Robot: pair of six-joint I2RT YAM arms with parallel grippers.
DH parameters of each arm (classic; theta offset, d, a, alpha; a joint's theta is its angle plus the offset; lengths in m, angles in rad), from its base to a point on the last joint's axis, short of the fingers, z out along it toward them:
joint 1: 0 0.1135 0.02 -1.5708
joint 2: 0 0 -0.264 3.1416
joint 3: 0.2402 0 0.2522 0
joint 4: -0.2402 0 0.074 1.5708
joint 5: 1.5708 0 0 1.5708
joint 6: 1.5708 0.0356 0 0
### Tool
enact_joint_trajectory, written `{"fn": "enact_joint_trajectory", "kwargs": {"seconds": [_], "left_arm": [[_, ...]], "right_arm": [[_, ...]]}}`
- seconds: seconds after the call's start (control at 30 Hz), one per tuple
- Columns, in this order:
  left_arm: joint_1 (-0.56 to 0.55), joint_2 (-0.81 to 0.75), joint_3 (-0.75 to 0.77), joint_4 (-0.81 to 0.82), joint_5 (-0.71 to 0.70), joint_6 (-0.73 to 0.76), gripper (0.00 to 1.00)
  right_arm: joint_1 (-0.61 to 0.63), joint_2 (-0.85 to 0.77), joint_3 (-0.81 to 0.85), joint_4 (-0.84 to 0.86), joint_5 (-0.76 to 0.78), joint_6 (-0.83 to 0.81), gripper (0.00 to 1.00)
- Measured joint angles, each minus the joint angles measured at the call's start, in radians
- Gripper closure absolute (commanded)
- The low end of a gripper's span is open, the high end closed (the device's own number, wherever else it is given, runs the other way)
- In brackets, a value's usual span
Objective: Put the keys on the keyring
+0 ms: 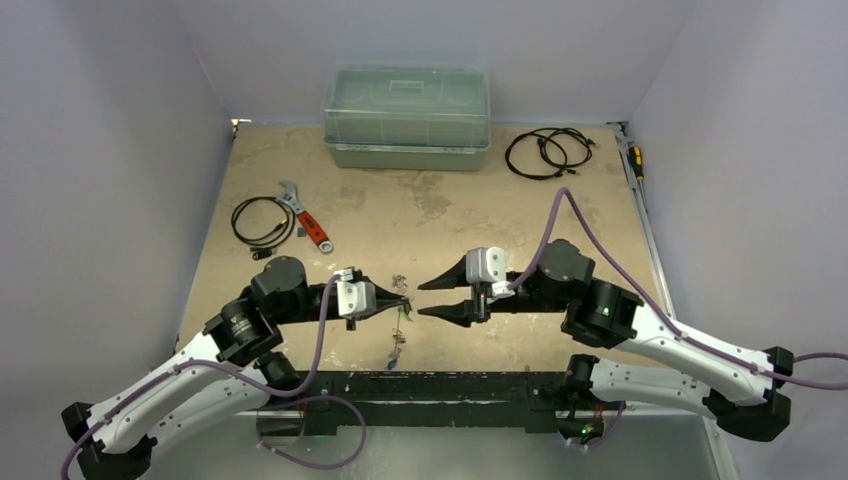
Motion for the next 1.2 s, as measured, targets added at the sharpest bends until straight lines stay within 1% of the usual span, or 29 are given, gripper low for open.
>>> {"fn": "enact_joint_trajectory", "kwargs": {"seconds": [0.17, 0.3, 0.47, 0.63, 0.9, 1.2], "left_arm": [[0.000, -0.003, -0.013, -0.008, -0.020, 0.002, 1.00], [0.000, -0.019, -0.018, -0.005, -0.023, 0.002, 1.00], [0.000, -0.062, -0.049, 0.020, -0.022, 0.000, 1.00], [0.000, -0.082, -0.061, 0.045, -0.011, -0.007, 1.00], [0.000, -0.103, -0.070, 0.063, 0.002, -0.010, 1.00], [0.000, -0.126, -0.091, 0.076, 0.011, -0.018, 1.00]], "right_arm": [[0.000, -0.024, -0.002, 0.043, -0.005, 0.011, 0.47], [0.000, -0.022, -0.030, 0.066, 0.029, 0.024, 0.46], [0.000, -0.015, -0.080, 0.100, 0.070, 0.040, 0.57], [0.000, 0.021, -0.095, 0.119, 0.081, 0.050, 0.59], [0.000, 0.072, -0.095, 0.124, 0.072, 0.048, 0.64], [0.000, 0.110, -0.095, 0.122, 0.061, 0.046, 0.76]]}}
